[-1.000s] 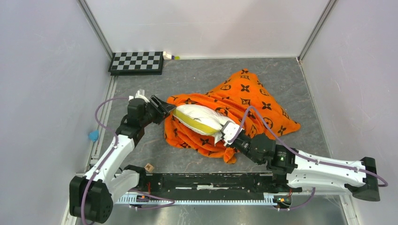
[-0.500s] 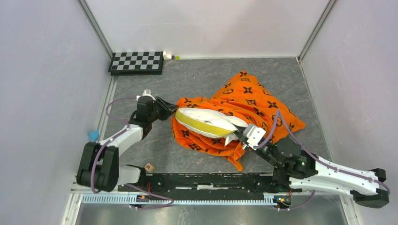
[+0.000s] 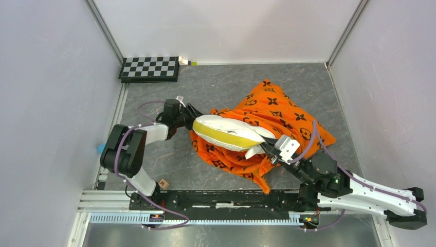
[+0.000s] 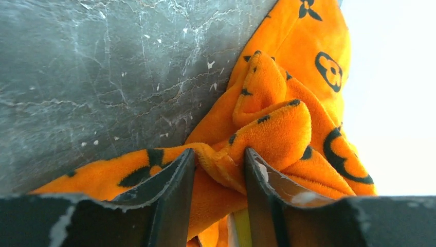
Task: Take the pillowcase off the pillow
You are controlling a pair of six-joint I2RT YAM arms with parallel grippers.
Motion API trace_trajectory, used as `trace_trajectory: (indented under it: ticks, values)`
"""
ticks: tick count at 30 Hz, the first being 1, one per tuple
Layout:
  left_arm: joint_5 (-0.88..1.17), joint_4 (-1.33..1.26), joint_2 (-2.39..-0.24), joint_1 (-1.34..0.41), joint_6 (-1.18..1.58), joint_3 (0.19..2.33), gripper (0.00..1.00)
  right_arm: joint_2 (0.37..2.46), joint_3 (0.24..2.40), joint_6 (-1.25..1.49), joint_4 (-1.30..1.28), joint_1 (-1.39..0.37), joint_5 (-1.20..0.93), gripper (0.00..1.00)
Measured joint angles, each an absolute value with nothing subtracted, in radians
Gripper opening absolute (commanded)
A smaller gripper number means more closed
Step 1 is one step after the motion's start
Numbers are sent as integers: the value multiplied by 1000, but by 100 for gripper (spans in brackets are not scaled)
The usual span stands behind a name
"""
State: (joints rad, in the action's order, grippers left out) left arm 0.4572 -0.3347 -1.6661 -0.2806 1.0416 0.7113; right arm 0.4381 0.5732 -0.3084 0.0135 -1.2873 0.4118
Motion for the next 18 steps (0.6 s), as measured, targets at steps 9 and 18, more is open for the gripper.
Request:
trace_trajectory:
  ticks: [9, 18]
  values:
    - [426, -6, -1363, -218, 972, 822, 82, 522, 562, -259, 47, -1287, 387, 0]
    - [126, 329, -1053, -206, 894, 945, 100, 784, 522, -163, 136, -1291, 352, 0]
